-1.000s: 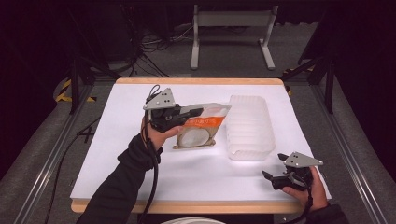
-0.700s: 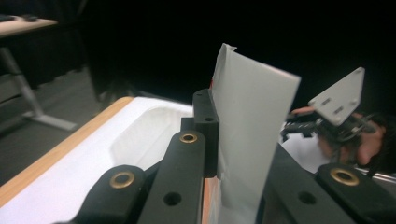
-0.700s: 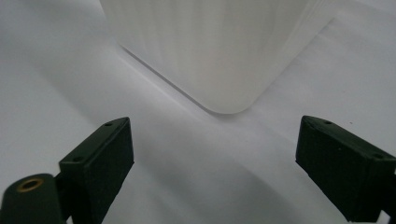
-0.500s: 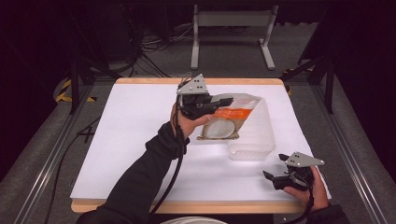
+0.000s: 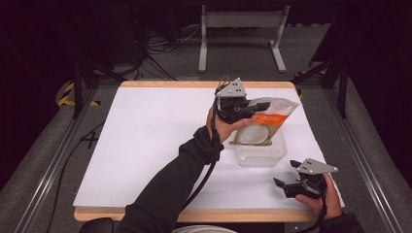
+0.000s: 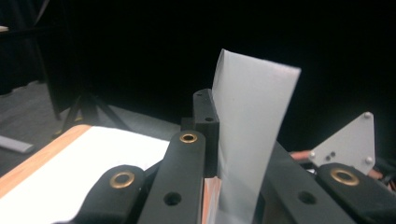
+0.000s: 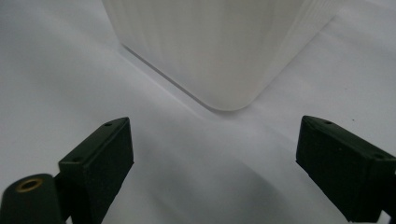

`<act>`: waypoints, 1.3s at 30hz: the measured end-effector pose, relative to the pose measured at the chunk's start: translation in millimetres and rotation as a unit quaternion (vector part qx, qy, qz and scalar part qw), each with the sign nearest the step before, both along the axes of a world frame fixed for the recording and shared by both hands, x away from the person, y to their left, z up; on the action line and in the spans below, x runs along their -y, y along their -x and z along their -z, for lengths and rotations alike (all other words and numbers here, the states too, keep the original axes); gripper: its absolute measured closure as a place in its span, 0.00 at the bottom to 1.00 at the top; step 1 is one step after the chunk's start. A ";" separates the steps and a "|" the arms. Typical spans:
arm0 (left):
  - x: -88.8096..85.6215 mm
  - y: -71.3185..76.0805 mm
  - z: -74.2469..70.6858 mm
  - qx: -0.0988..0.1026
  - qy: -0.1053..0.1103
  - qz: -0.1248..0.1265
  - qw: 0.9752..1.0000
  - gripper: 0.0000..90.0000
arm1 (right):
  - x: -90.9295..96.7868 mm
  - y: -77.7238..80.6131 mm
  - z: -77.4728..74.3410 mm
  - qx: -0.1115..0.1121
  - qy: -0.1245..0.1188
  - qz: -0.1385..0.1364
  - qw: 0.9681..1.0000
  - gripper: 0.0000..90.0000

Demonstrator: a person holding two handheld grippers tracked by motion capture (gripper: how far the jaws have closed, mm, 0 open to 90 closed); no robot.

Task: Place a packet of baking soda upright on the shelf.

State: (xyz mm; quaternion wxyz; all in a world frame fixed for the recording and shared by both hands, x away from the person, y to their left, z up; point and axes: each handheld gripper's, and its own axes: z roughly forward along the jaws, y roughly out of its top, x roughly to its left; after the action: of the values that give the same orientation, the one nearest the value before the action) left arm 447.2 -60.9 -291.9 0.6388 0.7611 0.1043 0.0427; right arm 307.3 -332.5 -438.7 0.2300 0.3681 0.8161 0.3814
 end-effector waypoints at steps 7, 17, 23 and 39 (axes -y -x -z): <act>16.5 -3.1 16.5 -0.016 0.017 -0.002 1.000 1.00 | 0.3 0.4 -0.1 0.000 -0.001 -0.001 1.000 0.13; 15.7 -7.4 39.7 -0.034 0.026 0.002 0.999 1.00 | -1.0 0.3 0.5 -0.002 0.000 -0.004 1.000 0.13; 11.2 -5.7 51.5 -0.036 0.015 0.005 0.999 1.00 | -1.5 0.2 0.9 -0.003 0.001 -0.005 1.000 0.13; -5.0 -9.1 69.2 -0.038 -0.007 0.001 0.999 1.00 | -2.1 0.0 1.6 -0.004 0.004 -0.005 1.000 0.13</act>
State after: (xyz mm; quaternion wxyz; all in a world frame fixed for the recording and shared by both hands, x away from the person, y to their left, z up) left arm 456.4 -56.0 -361.1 0.6288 0.7669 0.1278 0.0139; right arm 307.3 -330.5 -440.3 0.2259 0.3649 0.8205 0.3777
